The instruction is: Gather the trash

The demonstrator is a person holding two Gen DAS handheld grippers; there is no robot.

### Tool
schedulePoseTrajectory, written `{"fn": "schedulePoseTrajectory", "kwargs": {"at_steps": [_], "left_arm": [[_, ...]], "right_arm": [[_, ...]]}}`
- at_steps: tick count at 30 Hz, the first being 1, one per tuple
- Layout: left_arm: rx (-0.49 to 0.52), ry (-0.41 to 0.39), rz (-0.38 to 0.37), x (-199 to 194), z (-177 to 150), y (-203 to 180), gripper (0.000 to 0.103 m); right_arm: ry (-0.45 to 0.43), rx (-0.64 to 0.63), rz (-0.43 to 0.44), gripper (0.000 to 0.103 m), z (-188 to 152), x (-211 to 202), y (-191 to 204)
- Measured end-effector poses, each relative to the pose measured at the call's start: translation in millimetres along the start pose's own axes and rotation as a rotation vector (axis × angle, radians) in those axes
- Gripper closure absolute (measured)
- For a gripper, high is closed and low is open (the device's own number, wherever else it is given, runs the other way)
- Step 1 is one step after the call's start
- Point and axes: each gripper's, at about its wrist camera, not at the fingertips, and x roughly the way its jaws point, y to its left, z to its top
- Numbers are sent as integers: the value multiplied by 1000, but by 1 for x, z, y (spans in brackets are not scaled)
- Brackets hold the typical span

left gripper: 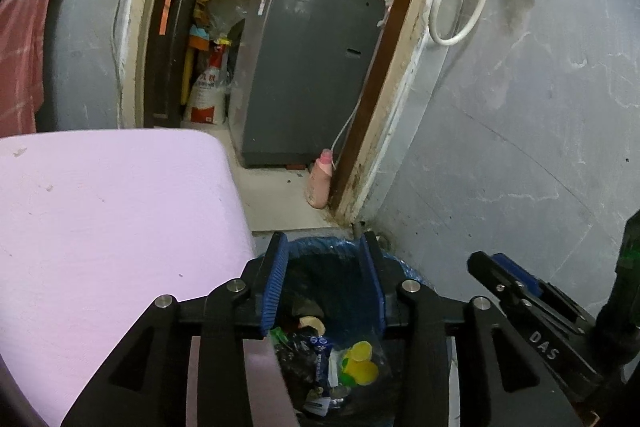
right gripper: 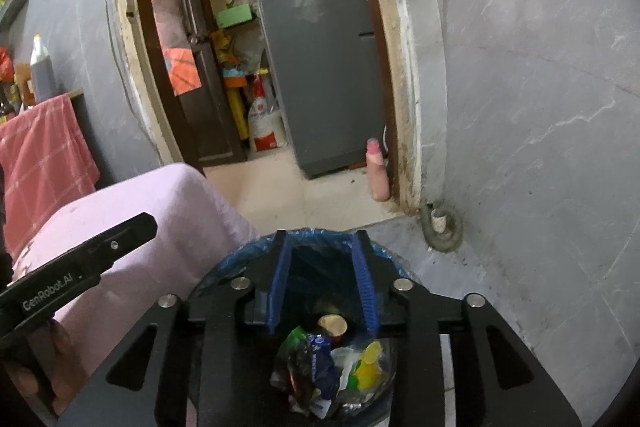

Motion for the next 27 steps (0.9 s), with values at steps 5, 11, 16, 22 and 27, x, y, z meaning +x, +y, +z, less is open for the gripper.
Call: {"fn": "schedulePoseTrajectory", "kwargs": {"at_steps": [5, 11, 16, 22, 27], "left_arm": [[14, -34, 12, -19, 7, 0, 57], [27, -92, 38, -53, 14, 3, 39], [34, -135, 55, -86, 17, 12, 26], [16, -151, 46, -126, 14, 24, 17], [14, -181, 56, -167, 8, 31, 14]], "right_arm": [[-76, 15, 17, 55, 9, -25, 6], [-144, 10, 21, 32, 18, -53, 18], [-157, 11, 27, 23, 23, -74, 27], [-188, -6, 33, 7, 25, -111, 45], [-196, -11, 39, 0, 20, -138, 58]]}}
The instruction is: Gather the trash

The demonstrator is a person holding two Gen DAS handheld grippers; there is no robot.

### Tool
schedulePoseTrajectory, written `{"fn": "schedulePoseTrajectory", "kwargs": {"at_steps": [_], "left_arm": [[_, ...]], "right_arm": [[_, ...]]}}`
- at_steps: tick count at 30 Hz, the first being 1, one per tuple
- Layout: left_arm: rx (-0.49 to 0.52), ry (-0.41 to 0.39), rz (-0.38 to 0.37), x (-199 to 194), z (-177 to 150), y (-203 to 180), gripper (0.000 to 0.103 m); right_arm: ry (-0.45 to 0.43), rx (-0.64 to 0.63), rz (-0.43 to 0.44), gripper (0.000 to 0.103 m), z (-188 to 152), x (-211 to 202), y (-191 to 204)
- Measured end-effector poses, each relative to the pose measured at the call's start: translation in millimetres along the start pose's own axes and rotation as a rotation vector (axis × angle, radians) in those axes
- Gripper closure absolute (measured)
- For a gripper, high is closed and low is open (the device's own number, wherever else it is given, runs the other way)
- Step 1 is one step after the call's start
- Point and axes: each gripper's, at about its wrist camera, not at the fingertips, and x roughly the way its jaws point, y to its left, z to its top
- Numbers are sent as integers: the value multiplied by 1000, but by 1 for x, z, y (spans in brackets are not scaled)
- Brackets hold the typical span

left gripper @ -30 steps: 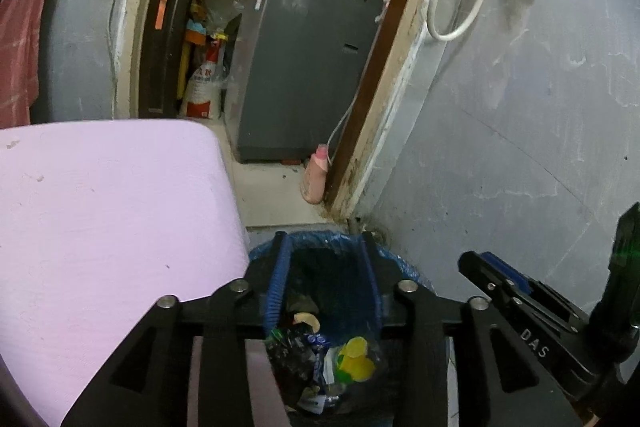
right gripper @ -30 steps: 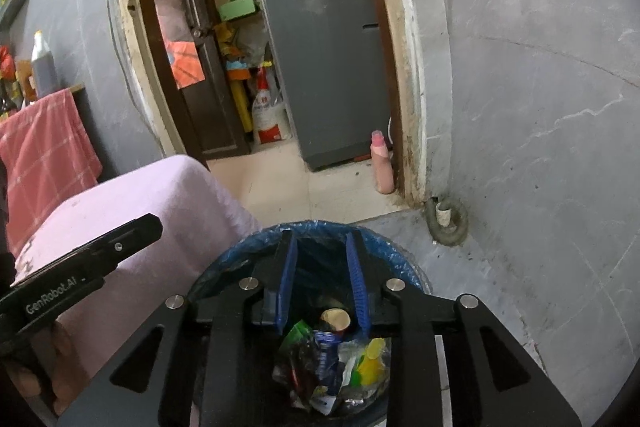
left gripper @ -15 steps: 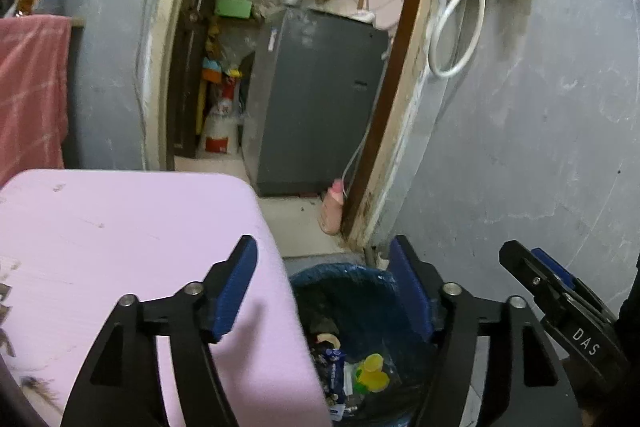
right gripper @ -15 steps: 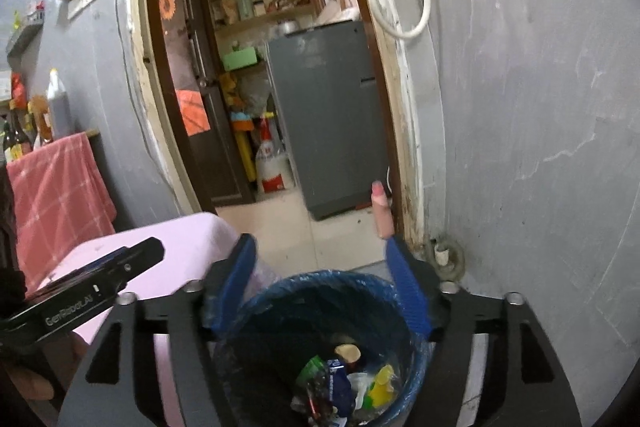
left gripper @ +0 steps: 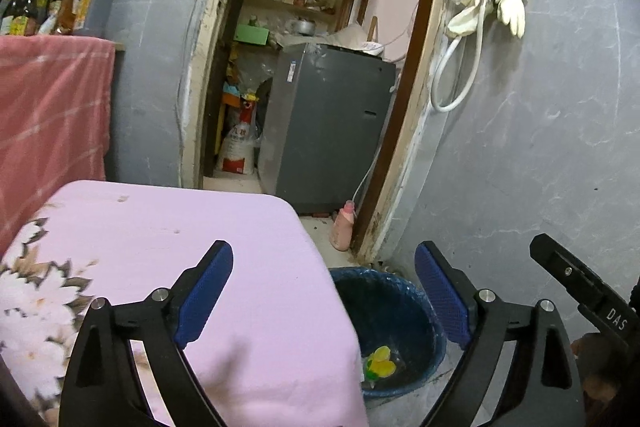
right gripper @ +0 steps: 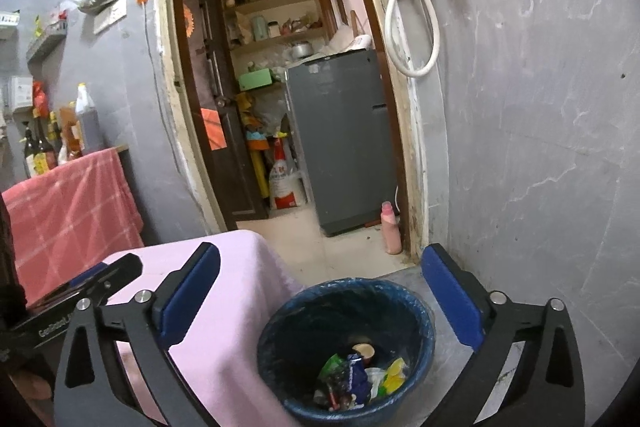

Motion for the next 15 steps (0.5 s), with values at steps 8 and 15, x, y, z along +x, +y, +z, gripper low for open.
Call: {"fn": "schedulePoseTrajectory", "kwargs": {"at_steps": [8, 15], "left_arm": [[32, -23, 27, -63, -7, 5, 11], [42, -34, 46, -111, -23, 8, 11]], "right_arm": [[-12, 1, 3, 0, -14, -50, 25], [-43, -17, 12, 0, -22, -93, 46]]}}
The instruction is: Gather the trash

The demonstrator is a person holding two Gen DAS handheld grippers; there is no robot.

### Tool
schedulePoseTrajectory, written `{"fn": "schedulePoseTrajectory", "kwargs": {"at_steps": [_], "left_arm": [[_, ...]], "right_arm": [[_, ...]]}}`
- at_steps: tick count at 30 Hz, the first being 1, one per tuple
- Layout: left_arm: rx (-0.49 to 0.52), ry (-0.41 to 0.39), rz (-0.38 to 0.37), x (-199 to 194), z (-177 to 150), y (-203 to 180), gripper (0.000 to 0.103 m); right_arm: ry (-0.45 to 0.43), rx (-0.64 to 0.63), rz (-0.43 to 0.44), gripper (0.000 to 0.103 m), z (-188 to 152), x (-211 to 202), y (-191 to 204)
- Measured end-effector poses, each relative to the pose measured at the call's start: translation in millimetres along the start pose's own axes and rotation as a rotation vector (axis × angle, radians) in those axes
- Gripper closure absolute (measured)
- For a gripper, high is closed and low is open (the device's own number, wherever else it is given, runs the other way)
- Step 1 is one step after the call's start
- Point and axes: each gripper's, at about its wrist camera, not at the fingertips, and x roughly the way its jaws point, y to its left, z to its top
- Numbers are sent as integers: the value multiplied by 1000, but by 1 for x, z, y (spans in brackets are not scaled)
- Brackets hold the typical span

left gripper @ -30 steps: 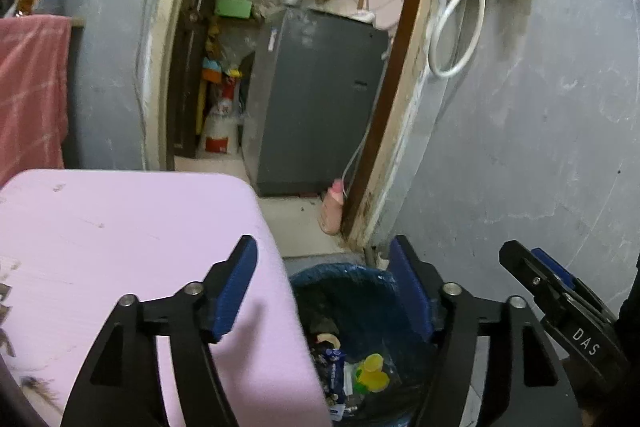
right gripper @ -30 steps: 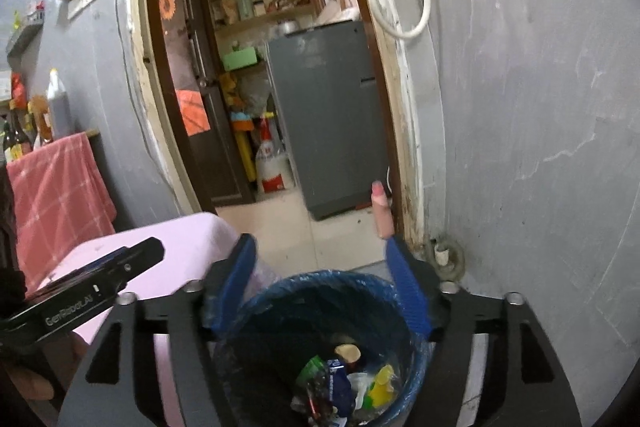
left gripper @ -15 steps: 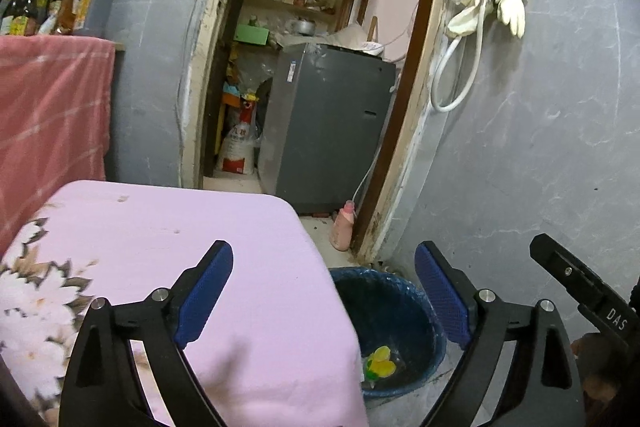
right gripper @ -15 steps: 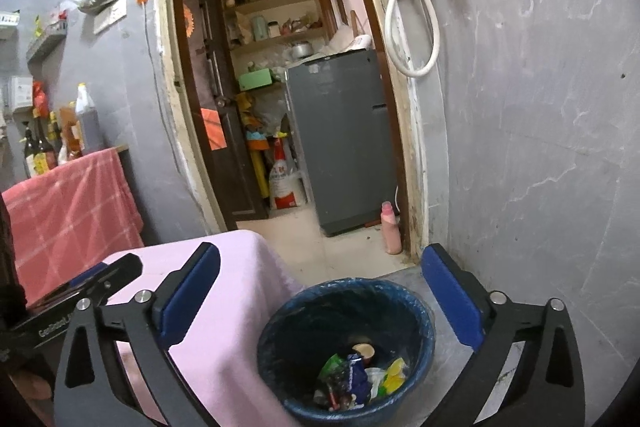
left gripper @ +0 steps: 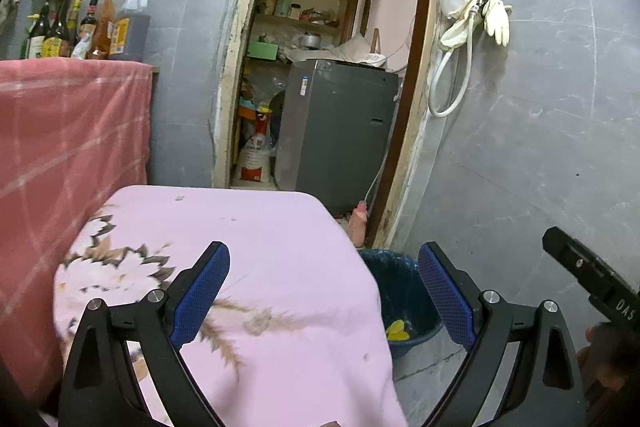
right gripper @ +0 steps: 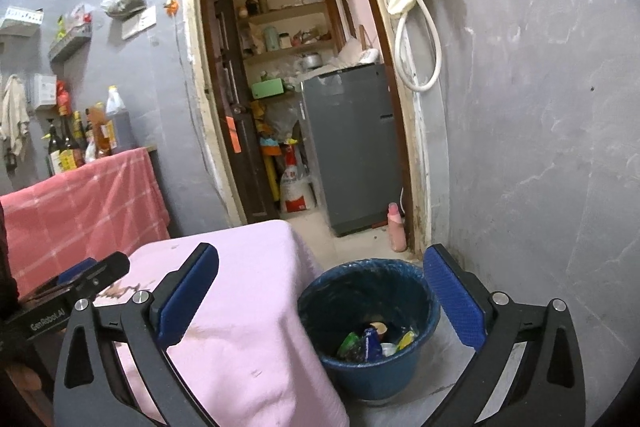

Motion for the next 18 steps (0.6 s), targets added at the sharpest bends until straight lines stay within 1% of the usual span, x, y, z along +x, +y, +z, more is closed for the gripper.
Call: {"fn": "schedulePoseTrajectory", "kwargs": {"at_steps": [4, 7, 10, 13, 18], "left_arm": [[13, -11, 22, -25, -7, 2, 10], [16, -19, 34, -43, -14, 4, 4], [26, -34, 53, -60, -21, 4, 4], [14, -41, 61, -75, -30, 7, 4], [6, -24, 71, -93, -48, 10, 4]], "right_arm": [[-22, -8, 7, 0, -3, -21, 10], [-32, -9, 16, 0, -8, -35, 18], [-38, -12, 27, 0, -14, -47, 25], [-33, -15, 37, 0, -25, -59, 33], [-23, -23, 27, 0, -46, -75, 39]]}}
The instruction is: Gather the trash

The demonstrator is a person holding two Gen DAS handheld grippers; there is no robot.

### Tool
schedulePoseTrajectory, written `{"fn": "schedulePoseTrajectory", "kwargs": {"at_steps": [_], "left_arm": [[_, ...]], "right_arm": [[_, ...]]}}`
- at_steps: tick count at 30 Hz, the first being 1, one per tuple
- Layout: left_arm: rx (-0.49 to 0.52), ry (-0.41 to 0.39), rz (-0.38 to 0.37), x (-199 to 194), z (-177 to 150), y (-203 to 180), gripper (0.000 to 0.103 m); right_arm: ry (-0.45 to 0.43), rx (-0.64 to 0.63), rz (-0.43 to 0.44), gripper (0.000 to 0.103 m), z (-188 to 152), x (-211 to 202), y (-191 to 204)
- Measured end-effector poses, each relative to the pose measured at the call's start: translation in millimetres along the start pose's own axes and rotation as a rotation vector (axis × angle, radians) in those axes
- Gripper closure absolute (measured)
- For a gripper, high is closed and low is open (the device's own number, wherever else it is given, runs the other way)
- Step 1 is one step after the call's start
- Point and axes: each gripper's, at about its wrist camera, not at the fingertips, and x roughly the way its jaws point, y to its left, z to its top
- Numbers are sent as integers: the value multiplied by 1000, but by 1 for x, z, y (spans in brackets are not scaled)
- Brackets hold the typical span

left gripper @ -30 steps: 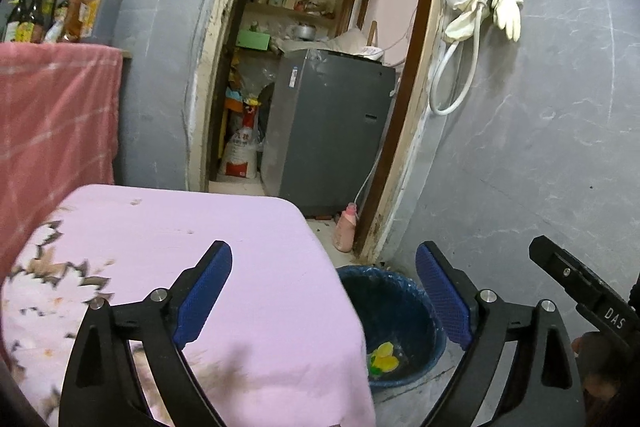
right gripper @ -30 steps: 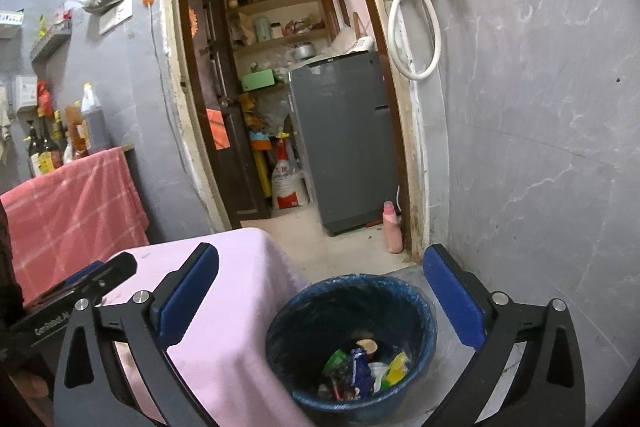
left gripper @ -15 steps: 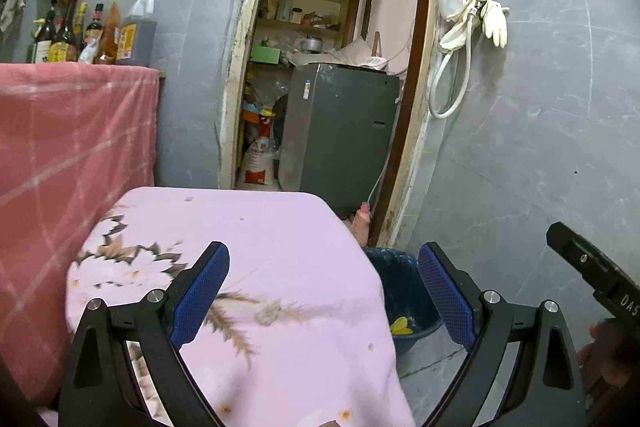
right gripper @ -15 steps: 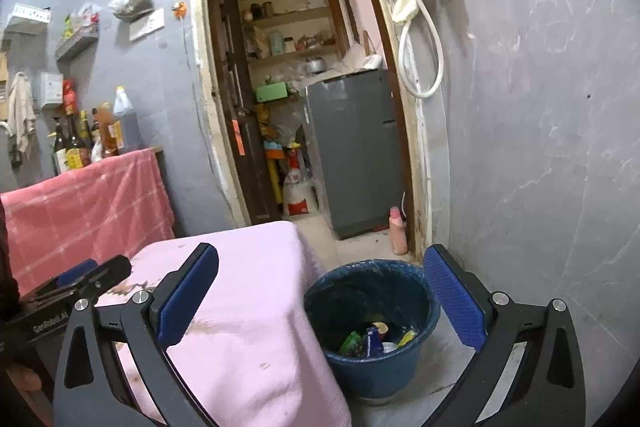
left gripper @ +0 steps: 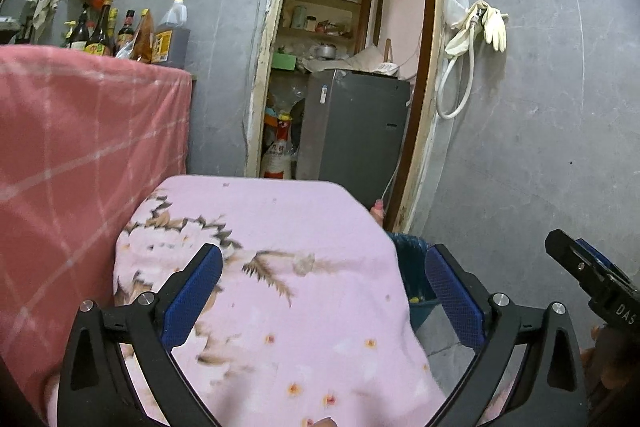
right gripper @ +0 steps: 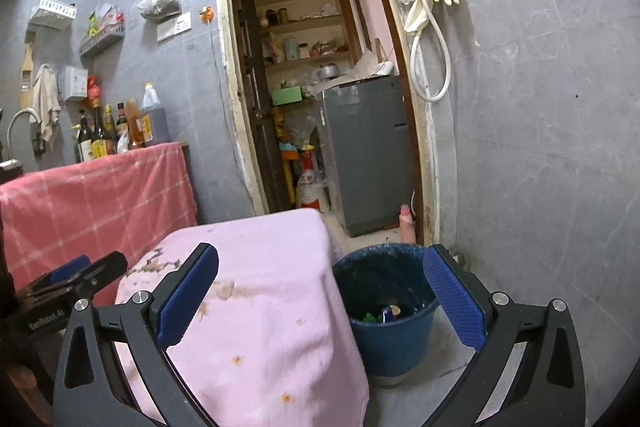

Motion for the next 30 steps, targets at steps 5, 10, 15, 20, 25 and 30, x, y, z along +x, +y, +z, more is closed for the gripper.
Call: {"fn": "schedulePoseTrajectory", "kwargs": {"at_steps": [5, 10, 15, 20, 25, 30], "left_arm": [[24, -3, 15, -8, -17, -2, 3], [36, -25, 31, -12, -31, -2, 3], [33, -46, 44, -14, -45, 2, 3], [46, -68, 47, -16, -53, 0, 3], [67, -73, 59, -14, -59, -3, 3], [53, -54, 64, -9, -63, 5, 3]], "right_arm": [[-8, -5, -22, 0, -15, -11, 2], [-33, -47, -55, 0, -28, -19, 8], [-61, -79, -85, 0, -41, -24, 10], [-56, -105, -93, 0, -55, -22, 13], [-37, -118, -93, 0, -63, -17, 14], [-35, -115, -103, 0, -66, -17, 12]]}}
